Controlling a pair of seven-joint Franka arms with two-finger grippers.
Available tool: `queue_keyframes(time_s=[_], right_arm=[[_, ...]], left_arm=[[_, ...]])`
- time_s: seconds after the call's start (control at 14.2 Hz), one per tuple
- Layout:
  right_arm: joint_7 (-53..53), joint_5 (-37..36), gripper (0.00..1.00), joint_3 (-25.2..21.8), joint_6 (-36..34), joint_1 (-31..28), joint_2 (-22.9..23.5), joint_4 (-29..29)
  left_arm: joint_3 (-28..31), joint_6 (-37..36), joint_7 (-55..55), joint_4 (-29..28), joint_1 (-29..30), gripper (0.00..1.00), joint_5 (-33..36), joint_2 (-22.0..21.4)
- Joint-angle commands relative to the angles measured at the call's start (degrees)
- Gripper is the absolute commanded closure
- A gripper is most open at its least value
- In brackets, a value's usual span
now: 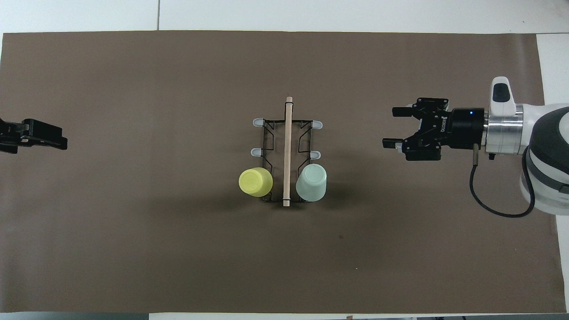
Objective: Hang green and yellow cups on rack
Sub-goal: 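Open the right gripper and withdraw it from the green cup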
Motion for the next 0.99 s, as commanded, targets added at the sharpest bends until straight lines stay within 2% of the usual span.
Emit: queue_keyframes(time_s=[0.0,0.21,0.35,0.56,0.7,0.78,0.92], right_arm=[[13.68,-13.53,0.0,0.48,-0.46,-2.37,2.34,6.24],[37.04,-37.24,0.0,0.56,-1.42,-2.9,2.7,12.21],[44.04,-46.6,0.0,0.65,-5.97,-2.99,3.31,17.12],[50.53,-53.48,0.0,0.56,-15.37,-3.25,4.28,23.47],[56.42,-55.51,0.0,0.48,-20.39,-2.9,4.02,25.75],[60.45,-58.74,0.0,0.56,-22.41,-2.29,3.76,26.46],[66.71,-61.66,0.0,1.18,-26.02,-1.94,1.83,27.17]], left_arm=[[-0.25,1.56,1.13,-1.0,0.62,0.0,0.53,-0.36],[-0.33,1.73,1.13,-0.91,0.36,0.0,1.41,-0.36],[-0.33,1.73,1.05,-0.91,0.18,0.0,1.85,-0.36],[-0.33,1.82,0.78,-0.83,0.27,0.0,1.85,-0.36],[-0.33,0.94,0.43,-0.83,0.1,0.0,1.85,-0.36],[-0.33,1.03,0.43,-0.83,0.1,0.0,1.85,-0.36],[-0.33,0.94,0.43,-0.83,0.18,0.0,1.85,-0.36]])
